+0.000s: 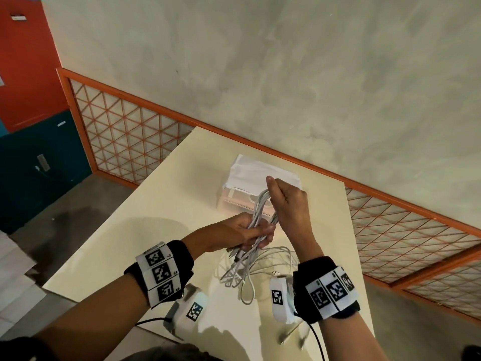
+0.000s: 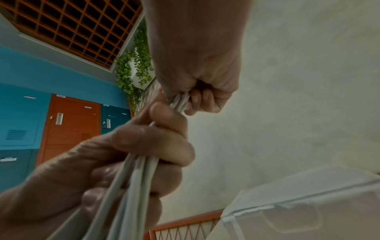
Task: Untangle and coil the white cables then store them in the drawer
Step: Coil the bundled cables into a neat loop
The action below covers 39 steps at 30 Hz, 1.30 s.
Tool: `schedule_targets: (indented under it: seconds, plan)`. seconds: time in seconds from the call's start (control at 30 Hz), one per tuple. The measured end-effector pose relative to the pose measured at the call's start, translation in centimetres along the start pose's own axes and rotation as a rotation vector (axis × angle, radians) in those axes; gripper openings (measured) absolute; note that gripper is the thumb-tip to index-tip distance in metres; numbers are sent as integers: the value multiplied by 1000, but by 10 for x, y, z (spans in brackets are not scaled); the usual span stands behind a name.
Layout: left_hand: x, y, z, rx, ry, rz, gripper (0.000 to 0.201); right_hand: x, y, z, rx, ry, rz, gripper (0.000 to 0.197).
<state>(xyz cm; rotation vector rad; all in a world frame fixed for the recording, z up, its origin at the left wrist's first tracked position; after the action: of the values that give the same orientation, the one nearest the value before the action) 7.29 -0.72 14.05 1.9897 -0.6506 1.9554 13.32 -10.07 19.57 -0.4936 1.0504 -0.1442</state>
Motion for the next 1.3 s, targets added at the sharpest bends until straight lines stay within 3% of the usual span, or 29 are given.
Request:
schedule_targets:
  seconds: [0.07,0.13,0.23,0.3,0.37,0.43,0.47,0.57,0.67,0.8,0.93,1.13,1.23,1.3]
  plan:
    - [-1,-3,1,54,11,34,35,2,1,-4,-48,53,132,50]
    - [-2,-8,2,152,38,-2,36,16,8,-13,-133,189,237,65]
    - [1,-22,4,334,94,-77,33,43,33,-37,-378,383,345,84]
    - [3,-34,4,424,91,-87,32,50,48,-53,-570,439,333,76]
    - [2,-46,3,473,89,-78,32,50,52,-60,-679,401,234,52]
    - [-1,-60,1,541,98,-30,33,47,49,-55,-667,337,132,24]
    - [-4,-66,0,583,103,0,35,43,47,-52,-647,332,105,21]
    - [-9,-76,-3,709,115,55,38,36,44,-44,-608,297,28,30]
    - [-13,-78,-1,816,94,45,41,20,51,-48,-580,144,-68,30]
    - [-21,-70,7,832,43,-269,35,3,61,-54,-644,63,-54,30]
    - [-23,-70,12,818,50,-523,36,10,60,-64,-825,231,39,30]
    - [-23,-93,4,877,64,-644,38,34,36,-79,-957,370,81,43]
    - [-26,-100,-1,885,46,-595,39,45,13,-82,-908,439,119,41]
    - [-26,-94,0,843,28,-503,39,45,0,-74,-809,404,73,37]
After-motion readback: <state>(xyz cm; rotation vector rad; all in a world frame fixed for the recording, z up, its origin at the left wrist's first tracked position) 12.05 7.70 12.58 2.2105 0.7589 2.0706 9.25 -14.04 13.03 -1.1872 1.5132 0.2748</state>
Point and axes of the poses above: each hand's wrist, its own z-axis towards the middle knuckle, its own y-axis out of the palm, x = y × z, the point moved 4 cm from there along z, towards the middle knuckle, and after that the axes turned 6 degrees about z, right-handed, at the moved point
